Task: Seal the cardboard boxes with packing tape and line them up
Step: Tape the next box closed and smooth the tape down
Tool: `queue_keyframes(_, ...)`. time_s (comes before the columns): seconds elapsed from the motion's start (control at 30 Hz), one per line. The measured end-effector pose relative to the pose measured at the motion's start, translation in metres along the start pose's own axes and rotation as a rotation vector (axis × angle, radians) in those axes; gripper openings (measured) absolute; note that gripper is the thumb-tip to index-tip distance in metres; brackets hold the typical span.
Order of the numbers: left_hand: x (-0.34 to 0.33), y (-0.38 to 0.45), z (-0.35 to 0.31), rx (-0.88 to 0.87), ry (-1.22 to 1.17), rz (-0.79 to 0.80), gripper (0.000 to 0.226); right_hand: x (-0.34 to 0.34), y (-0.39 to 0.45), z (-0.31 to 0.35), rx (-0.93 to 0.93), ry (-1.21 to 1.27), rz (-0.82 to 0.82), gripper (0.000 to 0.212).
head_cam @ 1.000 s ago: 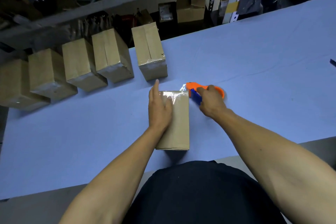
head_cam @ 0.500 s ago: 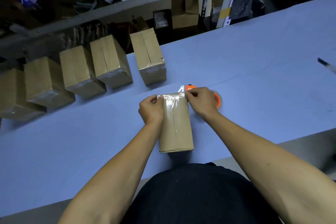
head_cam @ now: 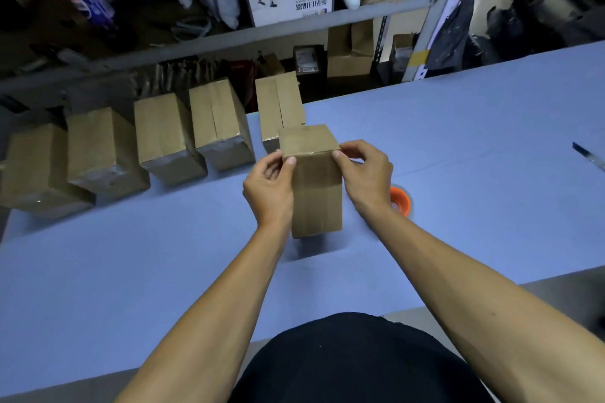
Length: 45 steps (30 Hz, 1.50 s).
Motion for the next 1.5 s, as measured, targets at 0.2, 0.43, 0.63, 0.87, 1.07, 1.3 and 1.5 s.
queue_keyframes(0.2,0.011,-0.005,-0.003,-0.130,0.116,-0.077,0.004,-0.002,-0.003,-0.003,0.026,-0.057,0.003,0.020)
queue_keyframes(0.43,0.014,-0.005,0.000,-0.137,0.243,-0.105,0.016,-0.002,-0.002,0.001,0.156,-0.189,0.006,0.025)
queue_keyframes(0.63,0.023,-0.005,0.008,-0.108,0.250,-0.106,0.017,-0.011,-0.010,-0.005,0.095,-0.171,0.030,0.022)
queue_keyframes(0.87,0.005,-0.012,0.031,0.208,0.084,0.080,0.031,-0.019,-0.021,-0.022,-0.092,-0.026,0.122,0.010)
queue_keyframes(1.07,-0.004,-0.028,0.039,0.177,0.210,0.124,0.051,-0.031,-0.025,-0.022,-0.048,-0.107,0.197,0.034)
queue_keyframes(1.3,-0.001,-0.015,0.036,0.207,0.159,0.054,0.042,-0.024,-0.017,-0.029,-0.070,0.016,0.157,0.015)
queue_keyframes(1.5,0.005,0.002,0.028,0.363,0.135,0.060,0.042,-0.029,-0.016,-0.019,-0.105,0.063,0.298,0.028)
Point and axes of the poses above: each hand's wrist, its own y-axis towards the middle knuckle, its own x-axis out of the back of the hand, z = x × y, the point moved 5 cm from there along y, towards the middle knuckle, and after that the axes turned 1 degree about z, right-handed, at the moved point
